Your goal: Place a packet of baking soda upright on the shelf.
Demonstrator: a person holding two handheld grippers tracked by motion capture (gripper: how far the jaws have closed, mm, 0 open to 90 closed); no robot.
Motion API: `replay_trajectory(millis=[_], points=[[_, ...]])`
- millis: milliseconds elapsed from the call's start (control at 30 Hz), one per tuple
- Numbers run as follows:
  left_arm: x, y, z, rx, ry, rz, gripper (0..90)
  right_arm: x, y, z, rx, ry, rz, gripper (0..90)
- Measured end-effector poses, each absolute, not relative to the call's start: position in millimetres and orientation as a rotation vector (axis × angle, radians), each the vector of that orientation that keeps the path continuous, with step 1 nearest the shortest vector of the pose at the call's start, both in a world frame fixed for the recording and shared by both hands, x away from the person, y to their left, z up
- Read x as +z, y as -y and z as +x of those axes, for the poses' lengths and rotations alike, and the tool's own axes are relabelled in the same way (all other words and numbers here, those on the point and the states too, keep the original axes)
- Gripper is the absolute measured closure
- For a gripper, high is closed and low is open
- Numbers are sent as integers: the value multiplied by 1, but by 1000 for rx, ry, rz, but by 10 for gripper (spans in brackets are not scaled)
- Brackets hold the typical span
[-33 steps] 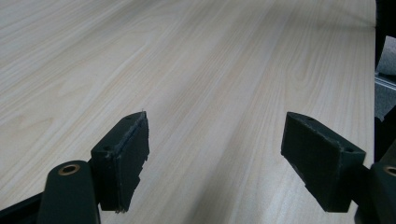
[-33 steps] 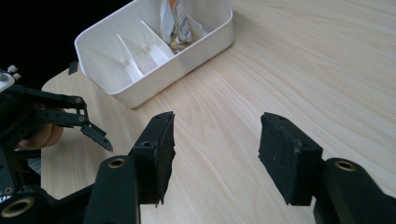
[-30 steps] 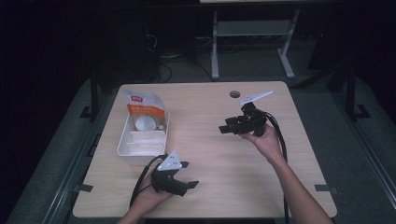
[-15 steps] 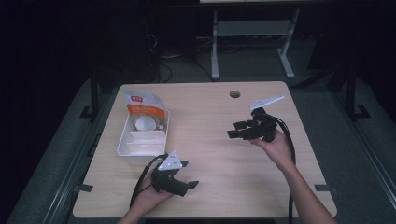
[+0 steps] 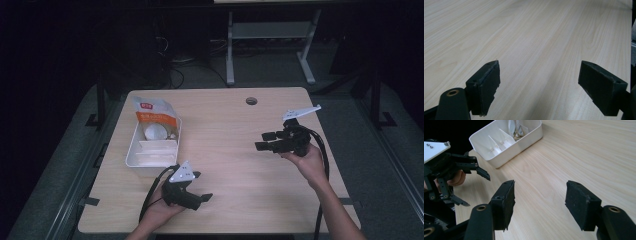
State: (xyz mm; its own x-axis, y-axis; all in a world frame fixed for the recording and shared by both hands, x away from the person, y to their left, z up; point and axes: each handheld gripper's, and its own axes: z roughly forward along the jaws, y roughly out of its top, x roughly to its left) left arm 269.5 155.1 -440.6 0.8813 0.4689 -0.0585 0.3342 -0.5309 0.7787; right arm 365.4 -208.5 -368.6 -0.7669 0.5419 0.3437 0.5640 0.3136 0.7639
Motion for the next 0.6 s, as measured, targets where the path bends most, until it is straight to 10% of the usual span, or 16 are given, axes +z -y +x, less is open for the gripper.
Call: replay_trajectory(millis=[600], points=[[-440, -155, 270, 194, -583, 2175, 182, -392, 244, 338, -1450, 2512, -1135, 392]])
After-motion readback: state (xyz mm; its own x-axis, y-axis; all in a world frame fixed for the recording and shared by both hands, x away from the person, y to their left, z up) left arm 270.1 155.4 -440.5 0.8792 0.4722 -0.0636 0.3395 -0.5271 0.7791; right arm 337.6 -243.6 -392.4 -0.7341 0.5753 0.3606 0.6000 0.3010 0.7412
